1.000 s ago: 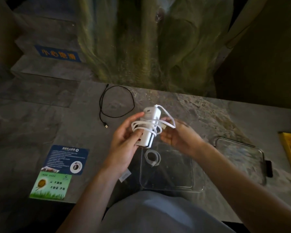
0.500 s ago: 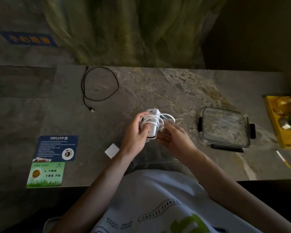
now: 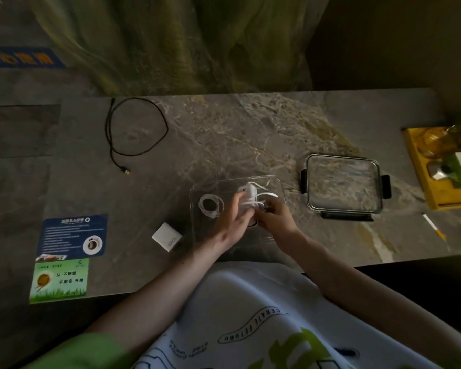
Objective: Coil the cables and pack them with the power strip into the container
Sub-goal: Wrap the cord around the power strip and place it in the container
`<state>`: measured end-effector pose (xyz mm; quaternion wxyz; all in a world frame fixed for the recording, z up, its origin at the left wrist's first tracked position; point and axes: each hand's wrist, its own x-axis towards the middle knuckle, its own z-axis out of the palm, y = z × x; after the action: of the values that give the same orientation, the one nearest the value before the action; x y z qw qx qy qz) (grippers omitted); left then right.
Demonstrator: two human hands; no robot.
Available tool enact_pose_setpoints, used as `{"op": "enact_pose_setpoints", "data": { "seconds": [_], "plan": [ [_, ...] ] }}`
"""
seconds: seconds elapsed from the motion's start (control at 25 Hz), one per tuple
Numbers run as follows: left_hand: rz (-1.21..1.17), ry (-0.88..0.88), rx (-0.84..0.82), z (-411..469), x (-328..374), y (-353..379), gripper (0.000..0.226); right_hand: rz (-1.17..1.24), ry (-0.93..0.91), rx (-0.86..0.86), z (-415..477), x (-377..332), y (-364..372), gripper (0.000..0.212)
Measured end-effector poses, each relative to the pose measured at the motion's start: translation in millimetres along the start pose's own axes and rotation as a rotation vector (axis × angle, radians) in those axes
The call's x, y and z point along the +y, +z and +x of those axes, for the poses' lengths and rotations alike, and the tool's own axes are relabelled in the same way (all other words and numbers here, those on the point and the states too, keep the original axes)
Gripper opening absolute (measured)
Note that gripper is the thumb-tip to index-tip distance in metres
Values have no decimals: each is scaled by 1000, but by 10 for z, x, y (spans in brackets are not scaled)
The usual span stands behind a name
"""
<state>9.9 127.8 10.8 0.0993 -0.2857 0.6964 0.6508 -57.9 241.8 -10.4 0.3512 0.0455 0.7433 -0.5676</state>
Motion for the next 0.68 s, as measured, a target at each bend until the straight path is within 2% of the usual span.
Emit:
{"op": "enact_pose_setpoints", "data": {
  "seconds": [0.12,0.2,0.4,0.56,0.68],
  "plan": [
    [-15,-92,11,105,-36,66,37,-90,0,20,91,72,-43,17],
    [52,-117,29,183,-76,105,37,-138,27,47,162,136,-51,14],
    [179,-165,24,431,-149,136,34,-62,118,89,312,341,21,22],
    [405,-58,-14,602,-48,83,32,173,255,128,397,392,193,11],
    [547,56,-77,696,7,86,35,319,313,199,458,412,287,11]
  ]
}}
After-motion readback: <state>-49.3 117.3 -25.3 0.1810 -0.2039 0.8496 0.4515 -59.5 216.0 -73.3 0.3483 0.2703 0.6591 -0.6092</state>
